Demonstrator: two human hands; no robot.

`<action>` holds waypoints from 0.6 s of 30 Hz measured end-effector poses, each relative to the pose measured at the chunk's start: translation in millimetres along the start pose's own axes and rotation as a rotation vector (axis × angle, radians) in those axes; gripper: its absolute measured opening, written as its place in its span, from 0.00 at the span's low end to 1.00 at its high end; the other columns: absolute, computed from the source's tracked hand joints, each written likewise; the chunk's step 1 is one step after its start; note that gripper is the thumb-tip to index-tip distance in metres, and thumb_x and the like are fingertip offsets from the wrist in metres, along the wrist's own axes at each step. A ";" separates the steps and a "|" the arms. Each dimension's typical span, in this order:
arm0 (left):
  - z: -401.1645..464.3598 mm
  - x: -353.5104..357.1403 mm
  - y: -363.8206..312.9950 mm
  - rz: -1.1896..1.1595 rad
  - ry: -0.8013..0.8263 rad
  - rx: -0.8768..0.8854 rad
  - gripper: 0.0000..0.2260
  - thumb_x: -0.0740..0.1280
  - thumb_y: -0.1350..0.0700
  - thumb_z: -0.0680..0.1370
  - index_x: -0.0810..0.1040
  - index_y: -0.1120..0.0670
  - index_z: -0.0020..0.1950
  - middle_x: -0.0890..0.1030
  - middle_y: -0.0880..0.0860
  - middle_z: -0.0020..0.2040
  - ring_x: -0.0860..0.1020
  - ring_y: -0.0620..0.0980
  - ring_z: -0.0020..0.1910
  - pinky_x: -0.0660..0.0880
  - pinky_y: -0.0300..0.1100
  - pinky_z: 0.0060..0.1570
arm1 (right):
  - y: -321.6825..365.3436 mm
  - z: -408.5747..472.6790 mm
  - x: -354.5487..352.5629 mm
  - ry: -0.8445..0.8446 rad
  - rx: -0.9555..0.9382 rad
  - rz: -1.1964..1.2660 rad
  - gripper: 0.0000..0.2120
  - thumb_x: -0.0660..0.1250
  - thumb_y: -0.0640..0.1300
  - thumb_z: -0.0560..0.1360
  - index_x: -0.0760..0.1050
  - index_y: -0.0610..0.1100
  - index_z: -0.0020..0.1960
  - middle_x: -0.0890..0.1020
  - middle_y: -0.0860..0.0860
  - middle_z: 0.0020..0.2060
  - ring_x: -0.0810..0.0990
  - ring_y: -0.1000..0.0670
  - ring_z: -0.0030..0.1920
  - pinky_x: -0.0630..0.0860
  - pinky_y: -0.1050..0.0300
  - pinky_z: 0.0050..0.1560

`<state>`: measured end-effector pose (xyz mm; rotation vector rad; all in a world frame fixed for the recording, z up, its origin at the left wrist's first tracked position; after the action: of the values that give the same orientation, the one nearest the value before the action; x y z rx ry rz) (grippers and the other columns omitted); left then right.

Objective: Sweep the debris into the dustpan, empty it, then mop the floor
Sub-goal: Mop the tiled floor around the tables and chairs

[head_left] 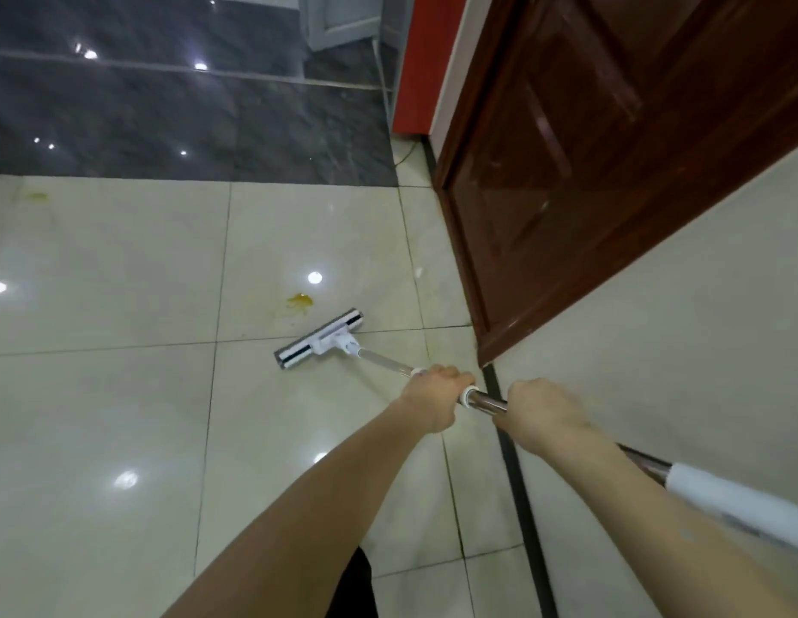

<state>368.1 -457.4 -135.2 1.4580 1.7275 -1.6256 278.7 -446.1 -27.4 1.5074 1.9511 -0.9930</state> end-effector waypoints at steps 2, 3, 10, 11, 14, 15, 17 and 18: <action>-22.1 29.4 17.5 -0.015 0.063 -0.037 0.17 0.67 0.63 0.73 0.73 0.56 0.61 0.75 0.57 0.59 0.72 0.58 0.60 0.68 0.49 0.54 | 17.4 -3.1 41.6 0.094 0.003 0.164 0.11 0.63 0.47 0.80 0.78 0.43 0.57 0.78 0.47 0.43 0.83 0.44 0.50 0.75 0.57 0.43; -33.6 45.7 27.0 -0.041 0.080 -0.058 0.17 0.67 0.62 0.73 0.73 0.55 0.62 0.75 0.56 0.60 0.72 0.58 0.61 0.69 0.49 0.54 | 24.4 -7.0 61.7 0.131 -0.014 0.219 0.09 0.63 0.47 0.80 0.77 0.43 0.54 0.77 0.48 0.40 0.83 0.44 0.46 0.76 0.56 0.40; -107.1 134.1 21.7 -0.083 0.140 -0.247 0.22 0.68 0.49 0.76 0.69 0.53 0.67 0.67 0.52 0.70 0.64 0.54 0.71 0.71 0.54 0.57 | 23.6 -67.6 174.6 0.474 -0.085 0.558 0.17 0.66 0.40 0.77 0.69 0.46 0.65 0.78 0.44 0.46 0.81 0.46 0.35 0.84 0.48 0.40; -117.6 142.9 19.1 -0.081 0.149 -0.288 0.22 0.67 0.49 0.77 0.68 0.52 0.69 0.65 0.52 0.72 0.63 0.55 0.72 0.71 0.55 0.59 | 22.9 -81.8 186.8 0.552 -0.096 0.611 0.23 0.66 0.38 0.76 0.66 0.48 0.69 0.77 0.43 0.47 0.80 0.47 0.34 0.84 0.49 0.37; -150.9 171.7 11.7 -0.281 0.154 -0.447 0.25 0.64 0.54 0.79 0.63 0.51 0.75 0.60 0.57 0.76 0.66 0.59 0.70 0.68 0.51 0.66 | 16.5 -121.6 217.7 0.627 -0.217 0.642 0.35 0.67 0.34 0.74 0.58 0.55 0.75 0.75 0.43 0.49 0.79 0.49 0.33 0.83 0.53 0.33; -162.9 178.7 4.8 -0.400 0.117 -0.517 0.24 0.61 0.56 0.79 0.61 0.52 0.75 0.64 0.60 0.74 0.70 0.60 0.67 0.69 0.47 0.64 | 10.7 -135.4 228.9 0.631 -0.249 0.667 0.38 0.67 0.33 0.74 0.57 0.57 0.75 0.75 0.42 0.50 0.78 0.49 0.32 0.82 0.54 0.32; -189.5 192.0 -19.2 -0.729 -0.004 -0.668 0.22 0.57 0.57 0.81 0.62 0.50 0.75 0.75 0.61 0.64 0.77 0.59 0.56 0.75 0.46 0.55 | -9.4 -160.5 250.7 0.610 -0.254 0.809 0.38 0.67 0.32 0.73 0.58 0.57 0.75 0.76 0.41 0.51 0.77 0.49 0.30 0.80 0.55 0.32; -203.3 201.7 -35.0 -0.944 -0.061 -0.748 0.20 0.56 0.56 0.81 0.62 0.48 0.74 0.78 0.61 0.58 0.80 0.58 0.49 0.78 0.48 0.51 | -21.9 -172.1 259.5 0.591 -0.229 0.905 0.36 0.67 0.31 0.74 0.61 0.54 0.75 0.76 0.41 0.50 0.76 0.50 0.28 0.79 0.55 0.31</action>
<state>333.4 -185.1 -224.0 0.2211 2.7605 -1.0469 195.3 -156.0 -107.0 2.3539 1.3188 0.0730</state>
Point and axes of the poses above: each hand's wrist, its own z-axis towards the middle knuckle, its own x-axis out of the palm, y = z × x, the point moved 7 cm from there along z, towards the middle knuckle
